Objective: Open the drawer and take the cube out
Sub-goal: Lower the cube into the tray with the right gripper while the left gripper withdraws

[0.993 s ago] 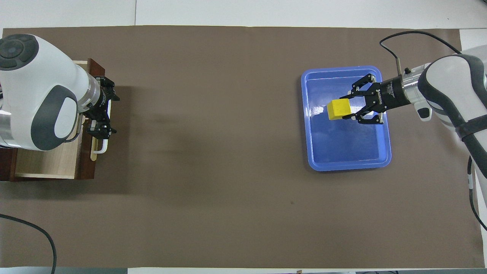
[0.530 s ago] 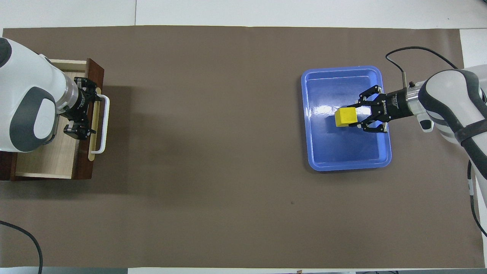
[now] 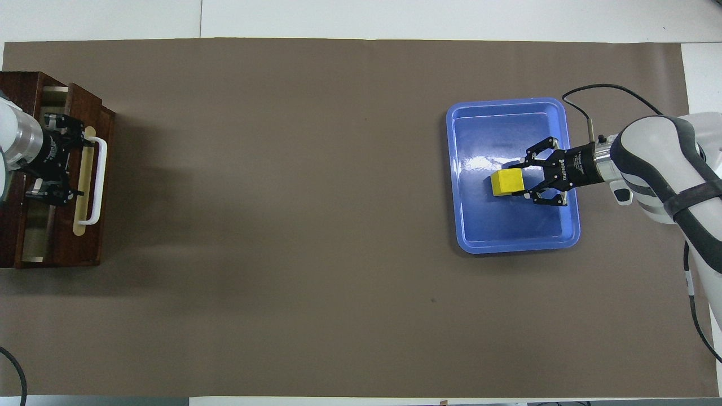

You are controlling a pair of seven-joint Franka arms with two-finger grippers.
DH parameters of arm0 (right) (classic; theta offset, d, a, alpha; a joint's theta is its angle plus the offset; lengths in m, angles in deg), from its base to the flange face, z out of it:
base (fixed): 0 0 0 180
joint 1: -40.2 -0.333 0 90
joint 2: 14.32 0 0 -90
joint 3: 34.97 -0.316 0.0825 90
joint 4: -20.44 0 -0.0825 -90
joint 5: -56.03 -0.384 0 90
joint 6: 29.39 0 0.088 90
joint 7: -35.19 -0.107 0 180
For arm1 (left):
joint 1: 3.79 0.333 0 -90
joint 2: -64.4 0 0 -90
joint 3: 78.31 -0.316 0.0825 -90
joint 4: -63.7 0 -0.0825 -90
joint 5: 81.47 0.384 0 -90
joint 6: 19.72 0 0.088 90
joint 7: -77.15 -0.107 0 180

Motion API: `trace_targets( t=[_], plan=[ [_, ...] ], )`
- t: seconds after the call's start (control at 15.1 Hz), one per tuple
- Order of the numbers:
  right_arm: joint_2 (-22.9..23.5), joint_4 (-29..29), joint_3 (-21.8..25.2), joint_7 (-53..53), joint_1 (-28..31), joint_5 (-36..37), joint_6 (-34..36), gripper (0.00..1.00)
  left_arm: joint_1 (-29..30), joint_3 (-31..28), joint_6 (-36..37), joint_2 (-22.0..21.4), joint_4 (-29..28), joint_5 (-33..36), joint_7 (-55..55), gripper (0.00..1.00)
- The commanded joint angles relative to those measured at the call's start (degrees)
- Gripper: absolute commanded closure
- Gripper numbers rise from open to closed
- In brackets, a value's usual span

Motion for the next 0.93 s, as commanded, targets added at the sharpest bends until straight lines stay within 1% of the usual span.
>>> trace_targets(
  t=[0.0, 0.07, 0.2, 0.33, 0.4, 0.46, 0.6, 0.66, 0.73, 0.86],
  plan=[
    [-2.2, 2.89, -0.56, 3.02, 0.8, -1.53, -1.76, 1.0, 3.75, 0.17, -2.61, -1.26, -2.26, 1.41, -3.8, 0.0],
    [-2.2, 2.89, -0.56, 2.94, 0.8, -1.53, -1.59, 1.0, 4.37, 0.17, -2.7, -1.26, -2.26, 1.41, -5.29, 0.0],
    [-2.29, 2.89, -0.56, 2.94, 0.36, -1.53, -1.41, 0.46, 5.17, 0.17, -2.79, -1.17, -2.09, 1.41, -6.71, 0.0],
    [-2.29, 2.63, -0.56, 2.41, 0.18, -1.53, -0.89, 0.21, 4.03, 0.52, -0.52, -0.74, -0.34, 1.49, -6.62, 0.0],
    [-2.29, 2.37, -0.65, 2.41, 0.27, -1.44, 0.07, 0.17, 2.55, 0.52, 1.59, -1.0, 0.8, 1.5, -7.23, 0.0],
    [-2.46, 2.1, -0.65, 2.41, 0.18, -1.44, 1.65, 0.09, 1.49, 0.61, 3.78, -1.26, 2.21, 1.41, -9.58, 0.0],
    [-4.12, 1.58, -0.65, 1.8, 0.01, -1.44, 3.85, 0.06, 1.13, 1.65, 8.35, -2.31, 4.06, 0.79, -14.33, 0.0],
    [-5.79, 1.31, -0.83, -0.03, -0.34, -1.35, 4.91, 0.03, 0.17, 2.71, 9.68, -3.19, 4.24, 0.71, -17.22, 0.0],
    [-7.63, 1.22, -0.83, -2.14, -0.87, -1.27, 5.79, 0.02, -0.45, 2.98, 10.74, -4.5, 4.24, 0.44, -20.56, 0.0],
    [-12.11, 1.22, -0.74, -5.93, -3.32, -0.04, 6.76, 0.01, -2.47, 3.15, 13.46, -7.14, 4.24, -2.71, -30.38, 0.0]
  ],
)
